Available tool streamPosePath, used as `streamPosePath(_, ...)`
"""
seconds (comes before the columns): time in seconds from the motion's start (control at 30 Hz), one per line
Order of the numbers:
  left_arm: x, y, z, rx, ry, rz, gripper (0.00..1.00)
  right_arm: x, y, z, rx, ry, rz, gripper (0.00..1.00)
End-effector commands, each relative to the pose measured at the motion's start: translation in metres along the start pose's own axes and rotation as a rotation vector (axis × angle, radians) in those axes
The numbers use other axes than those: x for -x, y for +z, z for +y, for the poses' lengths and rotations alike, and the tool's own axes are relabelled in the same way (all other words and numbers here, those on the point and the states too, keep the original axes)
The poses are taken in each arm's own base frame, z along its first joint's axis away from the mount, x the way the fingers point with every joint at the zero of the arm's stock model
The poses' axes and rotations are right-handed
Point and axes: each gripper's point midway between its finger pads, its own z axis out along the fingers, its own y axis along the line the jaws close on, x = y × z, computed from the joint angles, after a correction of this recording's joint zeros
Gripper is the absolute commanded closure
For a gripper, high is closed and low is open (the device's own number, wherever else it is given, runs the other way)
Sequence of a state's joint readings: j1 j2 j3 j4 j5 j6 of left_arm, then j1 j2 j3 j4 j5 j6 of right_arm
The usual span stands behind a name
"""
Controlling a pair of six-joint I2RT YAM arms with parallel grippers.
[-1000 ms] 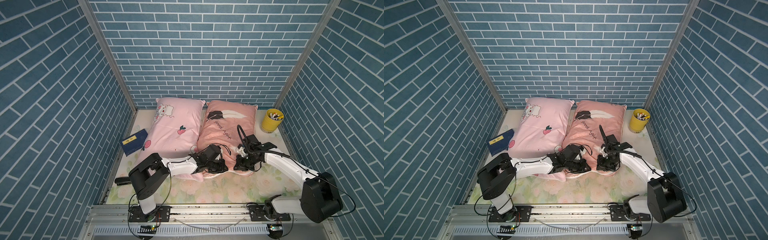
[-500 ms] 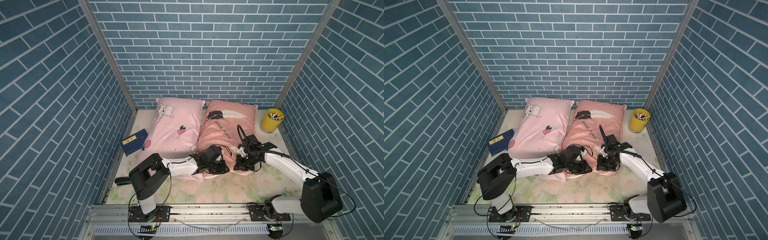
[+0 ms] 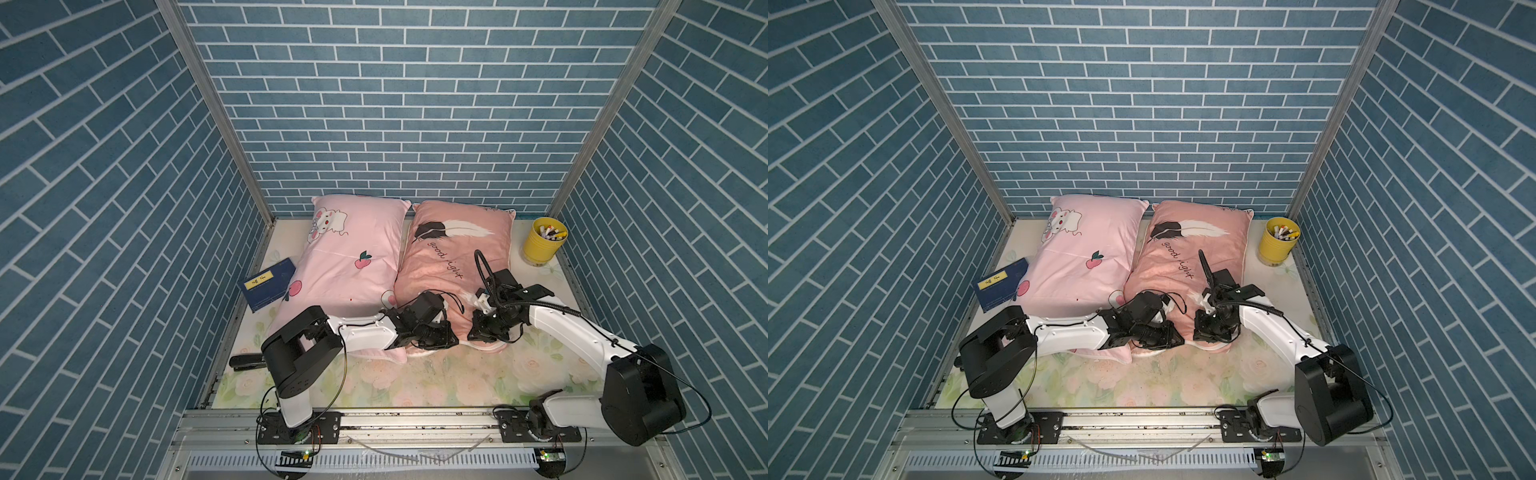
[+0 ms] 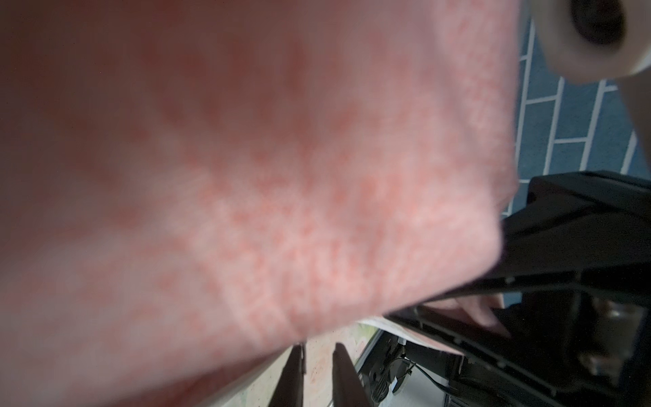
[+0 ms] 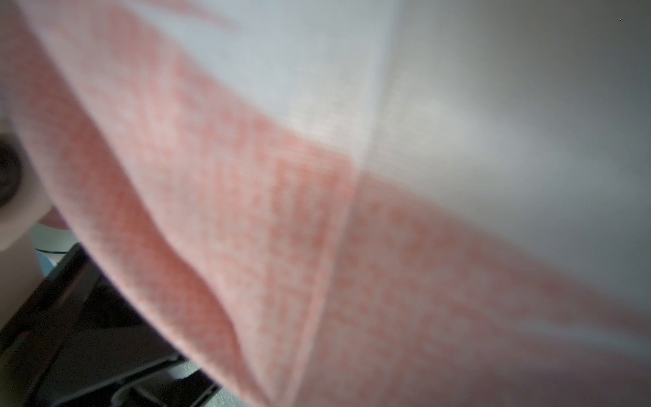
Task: Zip up pillowcases
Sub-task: Zip the zipper on the pillowcase.
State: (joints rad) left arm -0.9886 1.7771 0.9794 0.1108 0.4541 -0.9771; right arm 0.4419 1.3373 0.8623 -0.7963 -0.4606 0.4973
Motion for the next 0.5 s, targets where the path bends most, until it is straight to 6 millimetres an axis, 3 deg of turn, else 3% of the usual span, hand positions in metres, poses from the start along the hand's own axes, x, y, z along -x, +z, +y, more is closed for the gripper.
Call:
streamPosePath(0.0,0.0001,0.0037,0.001,0.0,0.009,0.004,0.85,-0.0122,-0.0026,-0.0045,-0.012,0.003,0.033,1.0)
streamPosePath(0.47,-0.0003,0.0026,0.0053,0.013,0.0,0.006,0.99,-0.0121,-0.0082,-0.0041,-0.019,-0.001,0.03,1.0)
